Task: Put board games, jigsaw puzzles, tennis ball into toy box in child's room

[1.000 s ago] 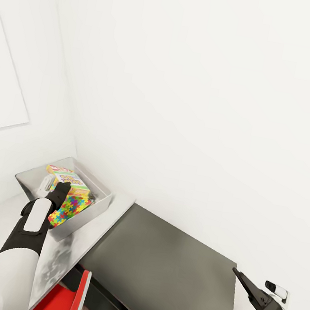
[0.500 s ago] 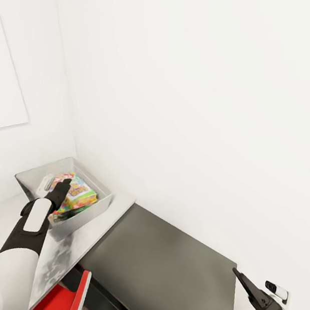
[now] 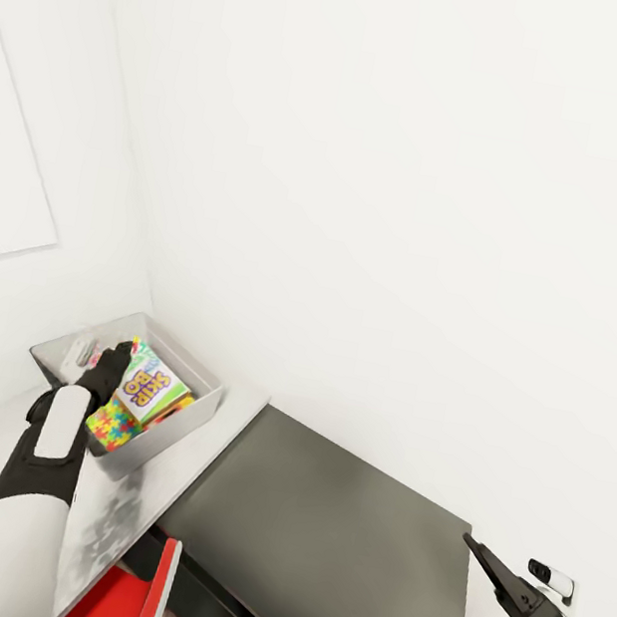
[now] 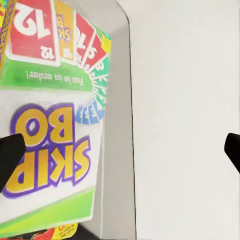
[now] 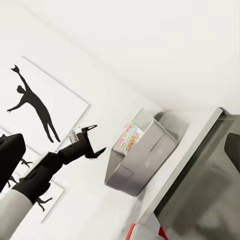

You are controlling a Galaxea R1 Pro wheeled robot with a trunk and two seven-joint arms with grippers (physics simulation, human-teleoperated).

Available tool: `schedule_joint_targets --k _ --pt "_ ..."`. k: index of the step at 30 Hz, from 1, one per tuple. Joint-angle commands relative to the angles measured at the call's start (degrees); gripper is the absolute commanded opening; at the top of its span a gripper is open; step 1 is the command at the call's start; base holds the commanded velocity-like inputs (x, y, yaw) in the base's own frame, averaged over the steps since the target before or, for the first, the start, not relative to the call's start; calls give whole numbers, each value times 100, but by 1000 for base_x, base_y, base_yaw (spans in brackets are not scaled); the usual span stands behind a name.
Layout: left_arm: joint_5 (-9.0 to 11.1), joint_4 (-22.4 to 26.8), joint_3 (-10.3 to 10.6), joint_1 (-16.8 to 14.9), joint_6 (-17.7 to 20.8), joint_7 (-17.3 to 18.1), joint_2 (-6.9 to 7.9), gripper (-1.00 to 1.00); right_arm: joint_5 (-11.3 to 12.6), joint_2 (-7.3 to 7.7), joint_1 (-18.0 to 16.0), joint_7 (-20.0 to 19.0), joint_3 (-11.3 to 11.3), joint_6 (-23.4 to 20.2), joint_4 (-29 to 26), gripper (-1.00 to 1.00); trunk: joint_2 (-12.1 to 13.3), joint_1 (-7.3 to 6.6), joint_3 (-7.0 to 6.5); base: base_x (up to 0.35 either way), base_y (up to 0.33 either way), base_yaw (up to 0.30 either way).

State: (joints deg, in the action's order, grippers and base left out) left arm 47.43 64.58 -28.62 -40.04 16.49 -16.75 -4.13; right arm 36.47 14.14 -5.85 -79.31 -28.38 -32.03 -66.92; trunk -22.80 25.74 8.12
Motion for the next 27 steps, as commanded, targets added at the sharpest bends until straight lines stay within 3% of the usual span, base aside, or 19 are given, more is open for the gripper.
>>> schedule_joint_targets --k 1,3,7,11,13,16,18,19,20,22,24,25,27 --pt "55 263 -18 29 160 -30 -3 100 18 1 -4 -13 -1 -58 1 100 -12 4 13 0 0 0" --pt "58 676 -37 121 500 -30 -2 100 19 1 -4 -14 -1 -58 3 100 -12 4 13 0 0 0" --pt "63 1540 -182 279 1727 -37 3 100 22 8 -4 -15 -1 -58 3 100 -12 4 13 0 0 0" --pt "66 1864 -822 316 3105 -34 40 100 23 9 -4 -15 -1 -58 4 100 -12 4 13 0 0 0" --pt "103 1901 -1037 317 3463 -25 106 100 22 9 -4 -15 -1 -58 4 100 -12 4 13 0 0 0" --pt "416 1930 -1217 320 3974 83 313 100 19 4 -4 -15 1 -56 4 100 -12 4 13 0 0 0" --pt "896 1939 -1249 336 4213 169 568 100 18 2 -4 -15 0 -53 4 100 -12 4 13 0 0 0" --pt "1039 1940 -1251 350 4250 182 646 100 18 2 -4 -15 -1 -52 4 100 -12 4 13 0 0 0" --pt "1333 1938 -1244 416 4306 201 812 100 18 2 -4 -15 -1 -51 4 100 -12 4 13 0 0 0" --pt "1862 1939 -1162 733 4351 220 1185 100 18 1 -4 -15 0 -50 4 100 -12 4 13 0 0 0" --pt "2373 1951 -944 1134 4351 249 1593 100 18 -2 -4 -15 3 -50 4 100 -12 4 13 0 0 0" --pt "2533 1955 -883 1224 4351 263 1701 100 18 -5 -4 -15 4 -48 4 100 -12 4 13 0 0 0" --pt "3342 1960 -673 1583 4351 374 2119 100 18 -12 -4 -18 5 -43 4 100 -12 4 13 0 0 0"
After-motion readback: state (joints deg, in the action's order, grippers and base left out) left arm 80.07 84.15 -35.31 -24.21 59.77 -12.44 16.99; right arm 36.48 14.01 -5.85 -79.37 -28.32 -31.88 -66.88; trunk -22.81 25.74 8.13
